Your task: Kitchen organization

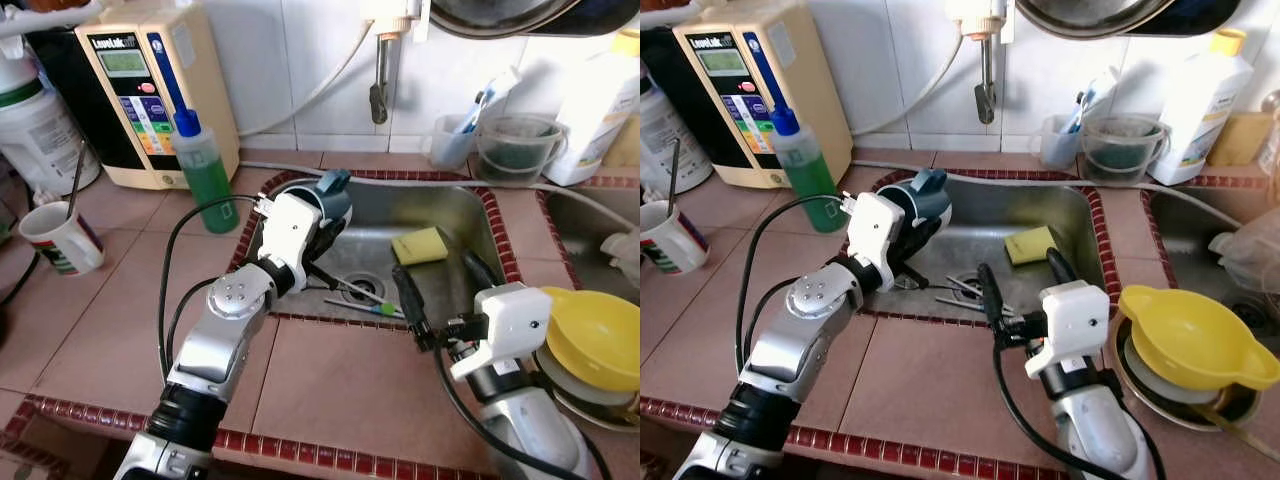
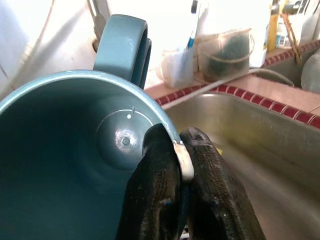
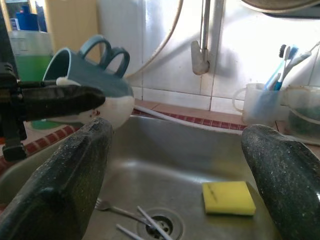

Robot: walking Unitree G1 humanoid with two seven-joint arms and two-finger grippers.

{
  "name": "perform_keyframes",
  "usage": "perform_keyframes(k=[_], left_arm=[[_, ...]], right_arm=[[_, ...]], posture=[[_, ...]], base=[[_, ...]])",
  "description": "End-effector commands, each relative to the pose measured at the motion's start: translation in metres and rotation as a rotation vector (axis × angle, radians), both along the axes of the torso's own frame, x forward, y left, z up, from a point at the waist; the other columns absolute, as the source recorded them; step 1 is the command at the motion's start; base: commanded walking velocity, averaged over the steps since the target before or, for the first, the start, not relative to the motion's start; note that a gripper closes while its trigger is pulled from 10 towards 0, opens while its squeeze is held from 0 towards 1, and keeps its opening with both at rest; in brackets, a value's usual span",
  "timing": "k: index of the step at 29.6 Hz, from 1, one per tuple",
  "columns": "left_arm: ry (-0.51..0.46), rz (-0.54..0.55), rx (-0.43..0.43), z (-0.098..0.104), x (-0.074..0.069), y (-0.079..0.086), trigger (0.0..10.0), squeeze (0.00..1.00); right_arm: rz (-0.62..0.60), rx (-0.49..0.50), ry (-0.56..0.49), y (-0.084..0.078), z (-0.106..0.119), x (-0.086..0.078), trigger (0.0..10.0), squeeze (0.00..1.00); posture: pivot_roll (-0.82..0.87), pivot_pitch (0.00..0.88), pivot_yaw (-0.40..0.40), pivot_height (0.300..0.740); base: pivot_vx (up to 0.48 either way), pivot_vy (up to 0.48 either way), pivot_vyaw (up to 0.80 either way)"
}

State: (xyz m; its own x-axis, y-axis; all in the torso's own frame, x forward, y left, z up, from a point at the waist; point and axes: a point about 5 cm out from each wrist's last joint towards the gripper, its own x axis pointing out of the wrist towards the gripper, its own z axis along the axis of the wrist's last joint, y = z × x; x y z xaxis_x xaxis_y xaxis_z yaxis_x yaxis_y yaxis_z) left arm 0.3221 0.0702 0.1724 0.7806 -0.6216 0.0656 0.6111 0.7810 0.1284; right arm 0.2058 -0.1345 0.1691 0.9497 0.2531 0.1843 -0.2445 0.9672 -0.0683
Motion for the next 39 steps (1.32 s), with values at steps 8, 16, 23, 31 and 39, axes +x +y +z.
perform_keyframes(k=[8,16,23,31,39], left_arm=[[-0.016,-0.004,-0.039,0.008,0.002,0.006,10.0,0.00],[-0.014,-0.015,-0.014,0.005,0.002,0.008,10.0,0.00],[0.011,-0.033,0.003,0.000,0.001,0.009,10.0,0.00],[0.013,-0.022,0.050,-0.005,0.003,0.016,10.0,0.00],[0.024,-0.026,0.122,-0.018,0.006,0.025,10.0,0.00]], right_arm=[[0.017,0.027,-0.008,0.004,0.006,-0.001,10.0,0.00],[0.013,0.037,0.001,0.006,0.005,-0.001,10.0,0.00],[0.014,0.040,0.028,0.006,0.002,-0.005,10.0,0.00],[0.027,0.052,0.081,0.006,-0.005,-0.010,10.0,0.00],[0.041,0.046,0.134,0.005,-0.010,-0.021,10.0,0.00]], posture=[[-0.25,0.078,0.077,0.711],[-0.25,0.079,0.084,0.711],[-0.25,0.086,0.085,0.711],[-0.25,0.102,0.084,0.711],[-0.25,0.120,0.082,0.711]], base=[[0.000,0.000,0.00],[0.000,0.000,0.00],[0.000,0.000,0.00],[0.000,0.000,0.00],[0.000,0.000,0.00]])
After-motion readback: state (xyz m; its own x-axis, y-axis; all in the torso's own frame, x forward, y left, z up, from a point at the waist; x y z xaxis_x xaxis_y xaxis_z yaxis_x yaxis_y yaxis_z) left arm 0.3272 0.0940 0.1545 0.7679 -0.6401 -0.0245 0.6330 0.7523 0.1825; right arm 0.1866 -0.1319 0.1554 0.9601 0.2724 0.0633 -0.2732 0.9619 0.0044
